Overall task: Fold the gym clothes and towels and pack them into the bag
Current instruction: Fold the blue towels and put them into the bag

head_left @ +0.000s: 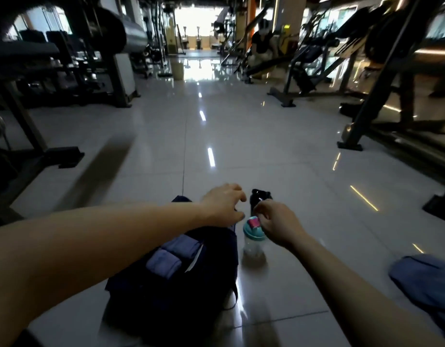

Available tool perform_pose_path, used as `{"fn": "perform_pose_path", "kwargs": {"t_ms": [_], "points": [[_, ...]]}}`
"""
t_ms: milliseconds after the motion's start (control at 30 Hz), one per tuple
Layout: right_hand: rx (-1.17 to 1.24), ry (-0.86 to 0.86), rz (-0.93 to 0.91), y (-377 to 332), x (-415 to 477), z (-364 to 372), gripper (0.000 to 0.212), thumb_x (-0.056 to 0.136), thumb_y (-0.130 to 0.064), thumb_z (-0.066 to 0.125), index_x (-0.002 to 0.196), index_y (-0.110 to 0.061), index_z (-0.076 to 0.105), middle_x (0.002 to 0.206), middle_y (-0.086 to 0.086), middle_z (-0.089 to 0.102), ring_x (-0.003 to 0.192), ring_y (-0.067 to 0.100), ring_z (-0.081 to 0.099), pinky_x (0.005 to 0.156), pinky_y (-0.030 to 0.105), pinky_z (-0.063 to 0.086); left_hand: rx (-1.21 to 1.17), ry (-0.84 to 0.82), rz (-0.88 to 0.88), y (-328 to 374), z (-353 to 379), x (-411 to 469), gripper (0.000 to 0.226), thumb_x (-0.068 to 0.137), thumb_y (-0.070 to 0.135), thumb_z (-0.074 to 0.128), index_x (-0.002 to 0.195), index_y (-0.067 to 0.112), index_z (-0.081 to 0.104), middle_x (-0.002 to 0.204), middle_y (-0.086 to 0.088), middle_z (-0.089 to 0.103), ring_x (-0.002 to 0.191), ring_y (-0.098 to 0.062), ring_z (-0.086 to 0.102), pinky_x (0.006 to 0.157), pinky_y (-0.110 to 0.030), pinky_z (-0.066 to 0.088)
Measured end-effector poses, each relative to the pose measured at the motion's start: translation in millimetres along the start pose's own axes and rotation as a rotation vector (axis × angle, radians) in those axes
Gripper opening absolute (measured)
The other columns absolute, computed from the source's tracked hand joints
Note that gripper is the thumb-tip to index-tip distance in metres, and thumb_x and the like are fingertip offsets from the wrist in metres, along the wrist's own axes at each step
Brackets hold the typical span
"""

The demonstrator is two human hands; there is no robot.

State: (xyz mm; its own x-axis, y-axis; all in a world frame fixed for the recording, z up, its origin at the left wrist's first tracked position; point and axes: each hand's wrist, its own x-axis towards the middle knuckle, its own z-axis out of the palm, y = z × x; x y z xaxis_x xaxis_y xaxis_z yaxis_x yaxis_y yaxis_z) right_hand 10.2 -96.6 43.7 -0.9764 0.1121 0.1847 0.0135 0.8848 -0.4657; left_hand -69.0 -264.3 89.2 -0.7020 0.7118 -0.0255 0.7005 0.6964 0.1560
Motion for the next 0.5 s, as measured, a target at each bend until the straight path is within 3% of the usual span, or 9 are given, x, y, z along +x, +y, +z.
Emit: {"fn": "perform_pose_path", "kwargs": {"t_ms": [100,233,367,500], "points": [[-0.012,0.084,0.11,12.6,-12.5,-63.7,0.026,0.091,-0.017,0.051,0.106,-0.019,0.073,0.111,0.006,0.073,0.103,0.029,0.066,0.083,0.036,0.052,-0.01,-0.014,0.022,58.6,-7.7,13.4,0.047,0.086,0.044,0.068,0.127,0.02,0.064,0.137,-0.002,0.052,0.126,-0.027,0.05,0.104,-0.043,0.046],[-0.097,0.164,0.25,41.9,-49.9,-134.0,0.032,0.091,-0.015,0.047,0.109,-0.019,0.074,0.115,0.003,0.072,0.105,0.025,0.065,0.089,0.036,0.052,-0.07,0.015,0.069,125.5,-6.3,35.7,0.053,0.09,0.044,0.067,0.137,0.021,0.057,0.143,-0.002,0.049,0.127,-0.026,0.049,0.104,-0.04,0.045],[-0.223,0.129,0.416,92.0,-96.0,-180.3,0.026,0.091,-0.019,0.051,0.1,-0.018,0.074,0.108,0.004,0.073,0.099,0.027,0.065,0.081,0.034,0.051,-0.026,-0.003,0.194,187.5,10.8,71.5,0.053,0.093,0.041,0.063,0.141,0.02,0.053,0.144,-0.004,0.048,0.129,-0.027,0.047,0.103,-0.039,0.044],[-0.198,0.056,0.666,178.3,-130.8,-200.7,0.025,0.087,-0.015,0.054,0.099,-0.012,0.075,0.11,0.013,0.072,0.102,0.033,0.065,0.083,0.033,0.052,-0.078,-0.042,0.322,261.4,48.4,105.2,0.051,0.094,0.039,0.062,0.141,0.02,0.053,0.143,-0.004,0.048,0.127,-0.026,0.05,0.1,-0.036,0.044]]}}
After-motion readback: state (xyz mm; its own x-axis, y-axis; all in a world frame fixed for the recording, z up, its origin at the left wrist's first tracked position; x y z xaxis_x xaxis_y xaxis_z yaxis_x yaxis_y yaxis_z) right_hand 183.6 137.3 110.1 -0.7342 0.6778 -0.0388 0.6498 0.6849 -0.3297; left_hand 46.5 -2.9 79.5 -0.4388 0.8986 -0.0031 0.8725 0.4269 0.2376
